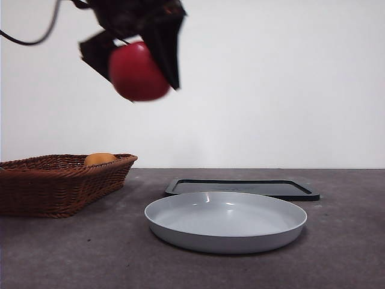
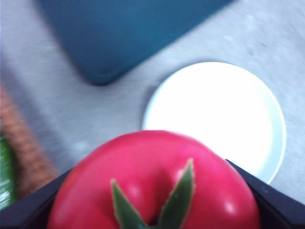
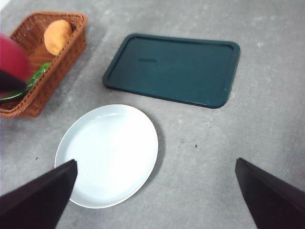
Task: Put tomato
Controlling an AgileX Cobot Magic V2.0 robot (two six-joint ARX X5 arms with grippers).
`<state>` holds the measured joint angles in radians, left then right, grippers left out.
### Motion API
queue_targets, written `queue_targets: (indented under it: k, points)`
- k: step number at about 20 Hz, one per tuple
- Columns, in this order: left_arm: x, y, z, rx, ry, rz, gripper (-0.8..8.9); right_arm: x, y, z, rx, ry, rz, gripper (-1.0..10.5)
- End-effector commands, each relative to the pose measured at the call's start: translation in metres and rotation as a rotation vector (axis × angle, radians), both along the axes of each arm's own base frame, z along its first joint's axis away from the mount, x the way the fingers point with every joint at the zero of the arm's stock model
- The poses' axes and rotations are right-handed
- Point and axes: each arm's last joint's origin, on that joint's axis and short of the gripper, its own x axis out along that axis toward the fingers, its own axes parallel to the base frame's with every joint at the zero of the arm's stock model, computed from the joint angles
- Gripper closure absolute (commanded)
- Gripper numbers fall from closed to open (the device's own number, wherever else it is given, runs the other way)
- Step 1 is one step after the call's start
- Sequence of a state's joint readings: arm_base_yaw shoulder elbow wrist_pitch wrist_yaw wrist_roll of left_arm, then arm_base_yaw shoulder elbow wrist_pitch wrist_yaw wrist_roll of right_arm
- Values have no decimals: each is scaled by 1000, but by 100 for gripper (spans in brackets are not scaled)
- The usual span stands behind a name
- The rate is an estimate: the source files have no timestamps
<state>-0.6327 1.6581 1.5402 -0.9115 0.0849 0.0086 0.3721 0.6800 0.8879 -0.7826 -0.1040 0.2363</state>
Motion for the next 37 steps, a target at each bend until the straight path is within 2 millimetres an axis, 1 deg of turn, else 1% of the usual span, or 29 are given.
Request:
queue_targets:
  k: [1,6,10,13,20,22,28,29,31,32,33,34,37]
  points:
    - [4,-24,-16,1,27,-31,507,-3,-1,5,-2,-17,4,317]
    - [6,-66,-57,27,57,-111,506,-3,-1,4,-1,-15,3,317]
    - [7,-92,-87,36,61,-160,507,-3,-1,4,-2,-13,3,317]
    - [10,-102,-101,29,56,-168,507,-3,-1,4,-2,-13,3,317]
    - [15,-109,-136,85,118,-171,507,-3,-1,4,-2,-11,3,317]
    - [15,-110,-139,88,121,-171,507,-4,-1,4,-3,-9,4,317]
    - [15,-110,-139,88,121,-170,496,-4,-1,4,-5,-6,4,317]
    - [15,-110,-139,87,120,-171,452,-4,-1,4,-5,-6,4,317]
    - [15,-110,-136,82,114,-170,295,-4,-1,4,-4,-6,6,317]
    - [15,-110,-133,76,108,-171,235,-4,-1,4,-3,-6,6,317]
    - [15,-109,-129,68,98,-171,197,-4,-1,4,-3,-6,6,317]
    - [14,-109,-125,60,89,-170,176,-4,-1,4,-3,-6,6,317]
    - [12,-106,-109,35,62,-171,176,-4,-1,4,-3,-5,6,317]
